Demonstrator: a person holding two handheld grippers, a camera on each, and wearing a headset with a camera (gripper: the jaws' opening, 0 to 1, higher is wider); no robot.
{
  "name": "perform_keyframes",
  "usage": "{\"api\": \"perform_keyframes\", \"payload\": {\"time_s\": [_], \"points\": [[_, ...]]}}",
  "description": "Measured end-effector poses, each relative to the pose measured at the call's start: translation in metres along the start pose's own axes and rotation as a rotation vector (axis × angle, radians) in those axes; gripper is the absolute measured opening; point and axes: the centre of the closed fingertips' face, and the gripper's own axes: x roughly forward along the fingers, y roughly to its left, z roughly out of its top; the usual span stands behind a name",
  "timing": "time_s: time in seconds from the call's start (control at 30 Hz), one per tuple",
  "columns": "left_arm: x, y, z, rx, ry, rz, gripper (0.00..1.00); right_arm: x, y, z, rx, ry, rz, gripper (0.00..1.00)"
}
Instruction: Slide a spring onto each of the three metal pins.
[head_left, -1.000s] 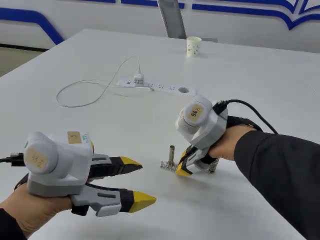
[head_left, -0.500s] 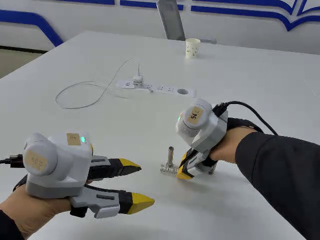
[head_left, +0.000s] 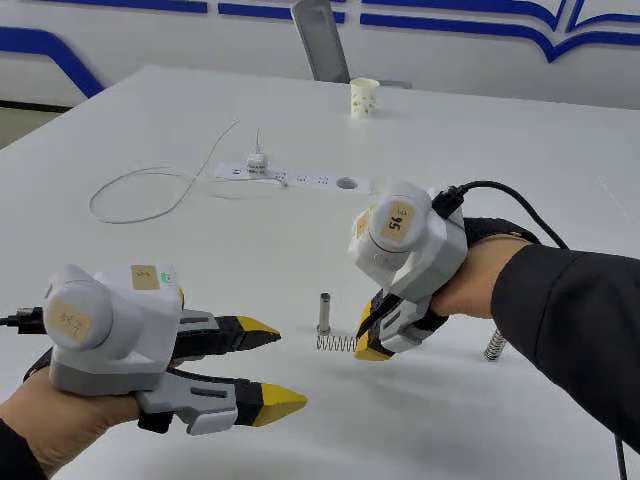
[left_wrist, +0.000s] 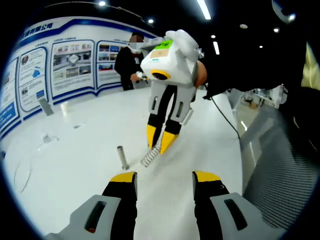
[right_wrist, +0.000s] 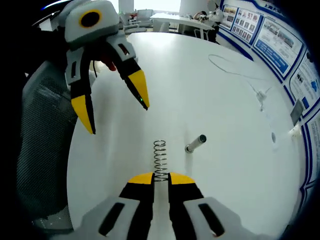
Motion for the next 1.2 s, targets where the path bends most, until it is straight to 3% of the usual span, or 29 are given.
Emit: {"api": "perform_keyframes", "payload": {"time_s": [0.47, 0.77, 1.2], "points": [[0.008, -0.006, 0.006, 0.034, 0.0, -0.04, 0.43, -0.025, 0.024, 0.01, -0.049, -0.031, 0.007, 0.12], [0.01, -0.011, 0.011, 0.053, -0.012, -0.064, 0.38, -0.03, 0.04, 0.018, -0.098, -0.042, 0.028, 0.12], [0.01, -0.017, 0.018, 0.069, -0.037, -0.086, 0.25, -0.032, 0.046, 0.028, -0.151, -0.069, 0.038, 0.12]]}}
